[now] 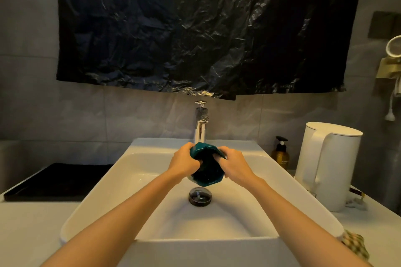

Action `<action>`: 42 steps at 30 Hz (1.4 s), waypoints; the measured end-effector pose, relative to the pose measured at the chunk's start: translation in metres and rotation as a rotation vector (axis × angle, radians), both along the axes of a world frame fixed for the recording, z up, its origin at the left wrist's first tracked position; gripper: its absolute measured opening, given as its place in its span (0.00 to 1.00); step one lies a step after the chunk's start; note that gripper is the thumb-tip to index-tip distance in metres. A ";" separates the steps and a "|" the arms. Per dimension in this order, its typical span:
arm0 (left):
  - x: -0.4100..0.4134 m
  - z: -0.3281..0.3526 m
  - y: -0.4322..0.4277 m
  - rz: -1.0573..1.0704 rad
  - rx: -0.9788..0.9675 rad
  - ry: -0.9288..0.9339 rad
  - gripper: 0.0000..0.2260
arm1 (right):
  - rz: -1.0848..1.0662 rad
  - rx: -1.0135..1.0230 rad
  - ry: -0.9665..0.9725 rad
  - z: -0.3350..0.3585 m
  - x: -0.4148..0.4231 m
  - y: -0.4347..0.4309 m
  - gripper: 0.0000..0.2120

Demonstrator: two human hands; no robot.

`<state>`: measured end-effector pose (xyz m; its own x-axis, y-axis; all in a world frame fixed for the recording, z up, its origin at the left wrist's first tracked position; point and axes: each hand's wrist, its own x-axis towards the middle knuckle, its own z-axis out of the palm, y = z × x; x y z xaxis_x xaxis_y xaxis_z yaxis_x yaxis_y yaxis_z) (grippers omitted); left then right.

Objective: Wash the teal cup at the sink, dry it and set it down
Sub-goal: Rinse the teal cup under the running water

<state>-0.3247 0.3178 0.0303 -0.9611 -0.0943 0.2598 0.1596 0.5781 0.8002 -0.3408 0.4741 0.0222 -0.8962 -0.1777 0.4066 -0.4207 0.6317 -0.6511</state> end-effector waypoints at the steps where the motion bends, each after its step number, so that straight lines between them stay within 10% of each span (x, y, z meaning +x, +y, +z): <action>1: 0.004 0.002 -0.004 0.017 0.033 -0.051 0.16 | 0.012 -0.012 0.004 0.002 0.003 -0.003 0.12; 9: 0.054 0.030 -0.062 0.084 0.625 -0.321 0.13 | 0.192 -0.001 0.392 0.035 0.058 -0.054 0.19; 17: 0.132 0.060 -0.141 0.117 0.720 -0.254 0.06 | 0.359 0.634 0.560 0.063 0.124 -0.125 0.17; 31: 0.237 0.007 -0.301 0.534 0.333 0.043 0.06 | 0.644 0.438 0.397 0.016 0.202 -0.283 0.11; 42: 0.246 -0.045 -0.335 0.374 -0.037 -0.097 0.14 | 0.574 0.415 0.253 -0.062 0.190 -0.331 0.11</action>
<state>-0.0789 -0.0169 -0.0149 -0.8824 -0.4351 0.1790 -0.1430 0.6105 0.7790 -0.1506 0.1430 -0.0399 -0.5042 -0.7727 0.3856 -0.8634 0.4403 -0.2465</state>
